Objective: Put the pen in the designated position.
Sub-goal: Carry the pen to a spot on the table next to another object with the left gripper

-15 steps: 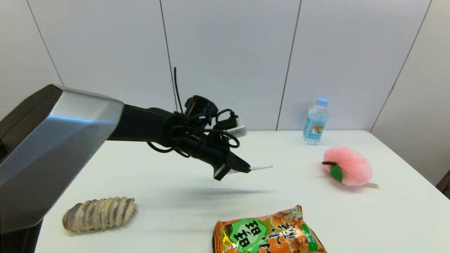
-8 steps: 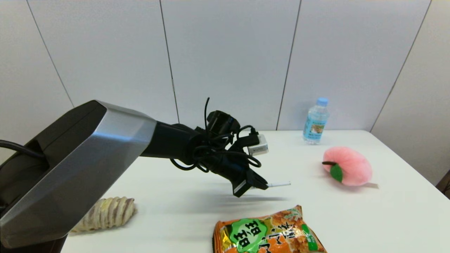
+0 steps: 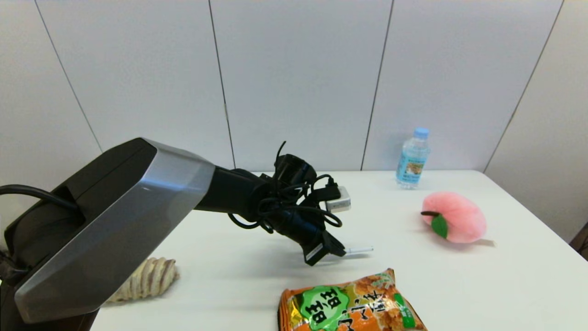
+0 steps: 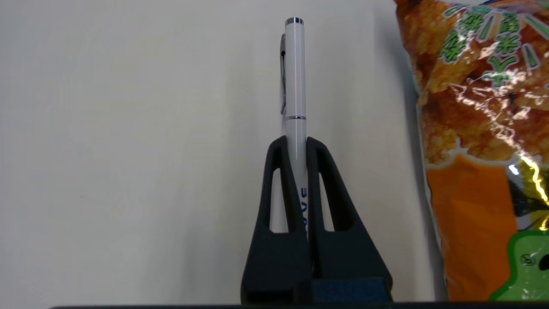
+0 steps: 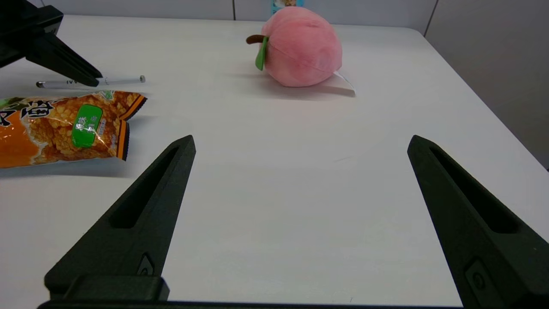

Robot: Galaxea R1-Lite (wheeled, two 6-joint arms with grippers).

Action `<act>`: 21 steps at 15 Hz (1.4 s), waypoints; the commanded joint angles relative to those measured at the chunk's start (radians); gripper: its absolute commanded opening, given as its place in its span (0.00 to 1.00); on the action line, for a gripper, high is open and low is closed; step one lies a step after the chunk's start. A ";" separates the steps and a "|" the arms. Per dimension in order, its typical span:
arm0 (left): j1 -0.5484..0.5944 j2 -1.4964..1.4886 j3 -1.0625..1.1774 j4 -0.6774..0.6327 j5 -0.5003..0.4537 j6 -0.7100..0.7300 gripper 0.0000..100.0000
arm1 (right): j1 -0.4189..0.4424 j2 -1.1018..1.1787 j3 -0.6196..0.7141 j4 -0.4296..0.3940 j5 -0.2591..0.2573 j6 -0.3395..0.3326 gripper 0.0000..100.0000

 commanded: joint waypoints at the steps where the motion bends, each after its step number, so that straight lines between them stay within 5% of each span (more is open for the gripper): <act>1: 0.001 0.003 -0.004 0.000 0.005 -0.007 0.00 | 0.000 0.001 0.000 0.000 0.001 -0.001 1.00; 21: 0.003 0.012 -0.005 0.000 0.003 0.002 0.00 | 0.000 0.001 0.000 0.000 0.001 -0.001 1.00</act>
